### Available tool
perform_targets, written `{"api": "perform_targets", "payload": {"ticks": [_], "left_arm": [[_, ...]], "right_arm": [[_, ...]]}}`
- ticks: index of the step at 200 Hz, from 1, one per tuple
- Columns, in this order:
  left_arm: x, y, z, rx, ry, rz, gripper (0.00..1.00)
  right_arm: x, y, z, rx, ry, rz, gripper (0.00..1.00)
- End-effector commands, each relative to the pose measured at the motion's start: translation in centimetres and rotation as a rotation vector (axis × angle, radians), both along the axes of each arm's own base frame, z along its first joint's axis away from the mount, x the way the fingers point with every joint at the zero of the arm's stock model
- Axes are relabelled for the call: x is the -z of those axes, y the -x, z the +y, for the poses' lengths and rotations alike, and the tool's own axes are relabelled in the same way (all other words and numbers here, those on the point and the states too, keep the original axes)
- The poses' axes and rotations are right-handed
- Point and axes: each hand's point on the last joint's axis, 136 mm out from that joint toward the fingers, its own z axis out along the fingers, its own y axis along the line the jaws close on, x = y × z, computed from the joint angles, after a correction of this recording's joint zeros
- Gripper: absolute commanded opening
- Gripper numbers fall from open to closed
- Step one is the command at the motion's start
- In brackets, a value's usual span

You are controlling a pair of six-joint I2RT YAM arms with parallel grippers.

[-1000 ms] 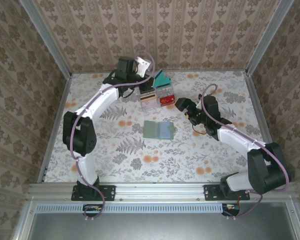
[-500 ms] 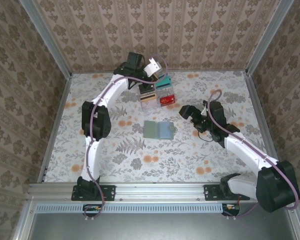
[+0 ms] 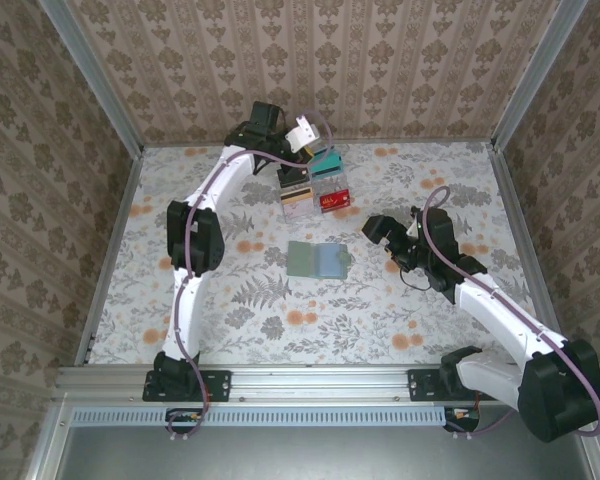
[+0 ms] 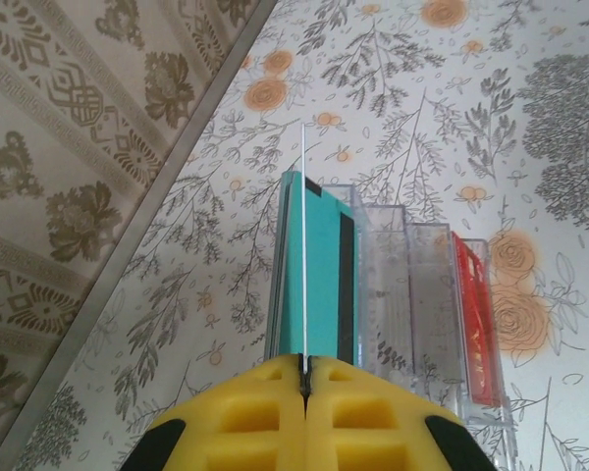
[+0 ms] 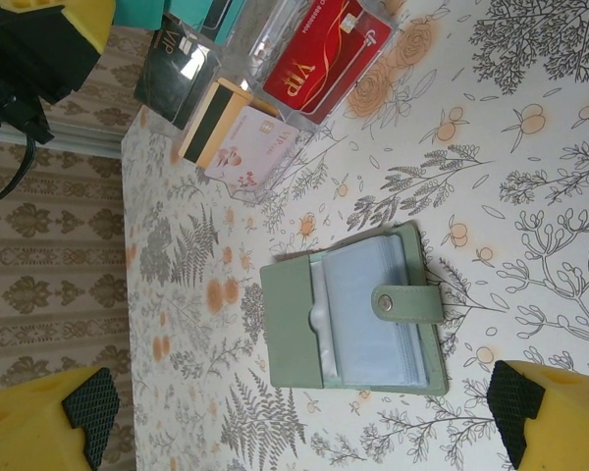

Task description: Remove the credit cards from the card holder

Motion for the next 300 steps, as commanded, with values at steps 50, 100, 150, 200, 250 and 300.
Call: {"api": "perform_targets", "payload": {"ticks": [50,100,150,200,250,300], "left_arm": [[-0.1,0.3,-1.2,0.054,0.055,0.021,0.00],[1.1,-0.1,-1.4,0.057,0.044,0.037,0.00],[2.5,-0.4,-1.1,0.051,0.013,0.042,0.00],[2.9,-0.6,-0.9,0.043,-0.012,0.033,0.05],[2.9,-0.4,-1.4,0.036,-0.027,0.024,0.11],[1.1,-0.4,-1.8,0.023,-0.010,0.000,0.23]], "right_arm": [[0.5,0.6,-0.5,0.025,0.000,0.023,1.00],[0.1,0.5,-0.3,0.017,-0.010,0.004,1.00],[0.3,0.8,-0.1,0.006,-0.019,0.011,1.00],[0.2,0.6,0.1,0.000,-0.033,0.009,1.00],[0.3,0.5,0.3,-0.006,-0.040,0.014,0.99],[0.3,0.6,0.5,-0.019,-0.045,0.011,1.00]]}}
